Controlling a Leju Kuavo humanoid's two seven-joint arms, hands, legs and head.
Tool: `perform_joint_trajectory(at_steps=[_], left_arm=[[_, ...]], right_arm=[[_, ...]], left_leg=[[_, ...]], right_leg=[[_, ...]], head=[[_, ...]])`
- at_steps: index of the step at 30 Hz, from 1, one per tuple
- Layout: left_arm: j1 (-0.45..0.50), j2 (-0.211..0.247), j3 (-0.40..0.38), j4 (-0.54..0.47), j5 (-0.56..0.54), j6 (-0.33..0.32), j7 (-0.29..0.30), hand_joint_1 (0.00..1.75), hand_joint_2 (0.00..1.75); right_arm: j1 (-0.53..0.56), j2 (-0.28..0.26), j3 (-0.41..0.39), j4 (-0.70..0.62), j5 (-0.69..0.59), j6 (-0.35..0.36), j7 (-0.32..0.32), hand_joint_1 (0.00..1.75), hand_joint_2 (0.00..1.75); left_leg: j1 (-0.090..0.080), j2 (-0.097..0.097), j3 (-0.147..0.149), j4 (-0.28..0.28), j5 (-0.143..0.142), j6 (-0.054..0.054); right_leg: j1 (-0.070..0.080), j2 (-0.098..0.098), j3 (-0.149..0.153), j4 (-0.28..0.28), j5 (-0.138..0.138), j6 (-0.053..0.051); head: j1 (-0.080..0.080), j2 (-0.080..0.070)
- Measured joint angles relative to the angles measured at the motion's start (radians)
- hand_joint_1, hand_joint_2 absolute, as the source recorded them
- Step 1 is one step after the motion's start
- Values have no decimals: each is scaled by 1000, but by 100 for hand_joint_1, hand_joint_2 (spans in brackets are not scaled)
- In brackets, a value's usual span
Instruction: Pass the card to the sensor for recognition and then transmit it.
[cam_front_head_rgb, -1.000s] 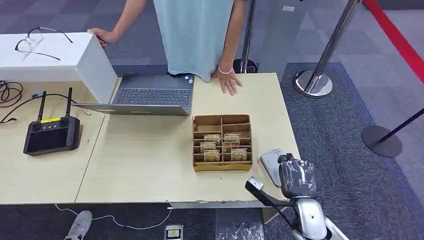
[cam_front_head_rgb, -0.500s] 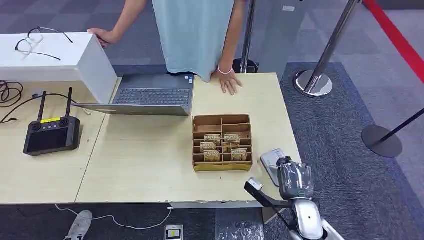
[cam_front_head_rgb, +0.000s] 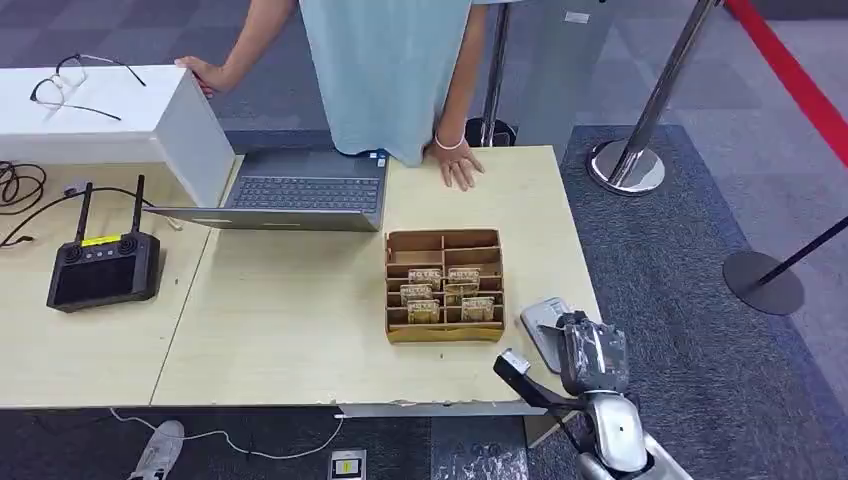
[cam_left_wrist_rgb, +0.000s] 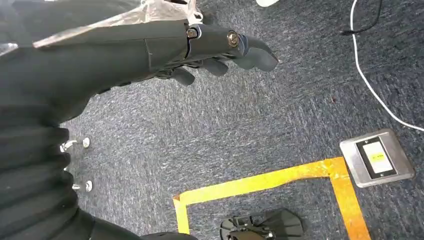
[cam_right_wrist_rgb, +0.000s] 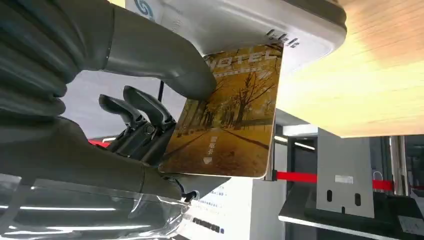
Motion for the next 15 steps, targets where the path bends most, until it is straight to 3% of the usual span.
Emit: perform_joint_trajectory(at_steps=[15], left_arm=[[0,0,0,0,-1,0,0,0,175]], right_arm=[[-13,13,0,46,-45,-22,-13,175,175]], left_leg=[[0,0,1,0,0,0]], right_leg=[[0,0,1,0,0,0]], head=[[0,0]])
